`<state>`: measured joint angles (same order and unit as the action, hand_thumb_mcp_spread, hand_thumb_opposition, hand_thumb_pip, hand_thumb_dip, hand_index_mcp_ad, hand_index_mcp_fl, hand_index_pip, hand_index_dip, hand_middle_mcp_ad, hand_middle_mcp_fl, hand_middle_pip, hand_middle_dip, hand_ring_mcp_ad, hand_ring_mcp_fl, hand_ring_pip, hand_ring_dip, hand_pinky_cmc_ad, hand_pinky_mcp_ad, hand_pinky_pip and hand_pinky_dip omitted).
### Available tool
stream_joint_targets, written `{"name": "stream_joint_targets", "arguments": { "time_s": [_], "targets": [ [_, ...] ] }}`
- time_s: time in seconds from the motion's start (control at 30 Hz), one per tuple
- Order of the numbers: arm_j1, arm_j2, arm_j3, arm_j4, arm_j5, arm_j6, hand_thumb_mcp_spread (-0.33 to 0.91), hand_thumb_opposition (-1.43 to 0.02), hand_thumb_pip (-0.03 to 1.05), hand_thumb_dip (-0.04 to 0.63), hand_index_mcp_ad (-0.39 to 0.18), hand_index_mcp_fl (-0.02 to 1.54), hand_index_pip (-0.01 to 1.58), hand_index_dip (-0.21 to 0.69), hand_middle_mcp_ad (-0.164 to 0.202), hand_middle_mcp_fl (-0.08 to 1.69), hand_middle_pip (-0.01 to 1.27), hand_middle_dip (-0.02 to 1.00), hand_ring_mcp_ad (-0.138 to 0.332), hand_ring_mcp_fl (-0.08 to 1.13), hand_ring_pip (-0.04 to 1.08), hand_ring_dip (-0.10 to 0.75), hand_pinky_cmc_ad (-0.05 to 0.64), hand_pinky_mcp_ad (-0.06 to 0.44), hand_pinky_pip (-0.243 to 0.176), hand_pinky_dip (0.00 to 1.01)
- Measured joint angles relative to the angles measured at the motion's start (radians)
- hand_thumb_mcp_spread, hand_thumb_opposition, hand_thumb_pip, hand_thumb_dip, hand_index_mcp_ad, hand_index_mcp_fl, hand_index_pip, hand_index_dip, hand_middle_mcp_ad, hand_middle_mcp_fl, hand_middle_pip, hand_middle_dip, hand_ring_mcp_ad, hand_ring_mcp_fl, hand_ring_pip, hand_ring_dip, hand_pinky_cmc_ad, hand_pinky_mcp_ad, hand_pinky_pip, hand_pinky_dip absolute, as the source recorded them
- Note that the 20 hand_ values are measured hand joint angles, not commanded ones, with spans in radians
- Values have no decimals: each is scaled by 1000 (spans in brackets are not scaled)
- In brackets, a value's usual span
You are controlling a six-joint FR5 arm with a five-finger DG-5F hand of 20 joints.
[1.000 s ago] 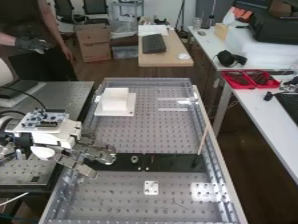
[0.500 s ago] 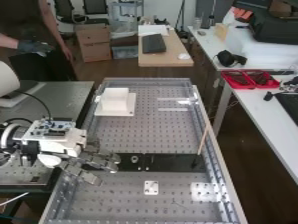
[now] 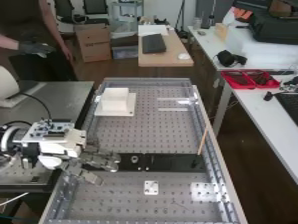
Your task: Grab the smaller nut and place it in the white container
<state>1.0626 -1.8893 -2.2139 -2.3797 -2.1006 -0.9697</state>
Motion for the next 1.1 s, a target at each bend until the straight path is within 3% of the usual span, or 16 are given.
{"name": "stream_joint_targets", "arguments": {
  "time_s": [0.1, 1.1],
  "targets": [
    [2, -3, 3, 1, 2, 1, 358, -812, 780, 204, -138, 7, 1560, 140, 45, 134, 110, 237, 143, -3, 96, 119, 363, 312, 12, 190],
    [9, -40, 22, 5, 5, -15, 391, -812, 777, 202, -138, 5, 1557, 143, 47, 134, 110, 237, 145, -3, 99, 124, 346, 307, 40, 190]
  ]
}}
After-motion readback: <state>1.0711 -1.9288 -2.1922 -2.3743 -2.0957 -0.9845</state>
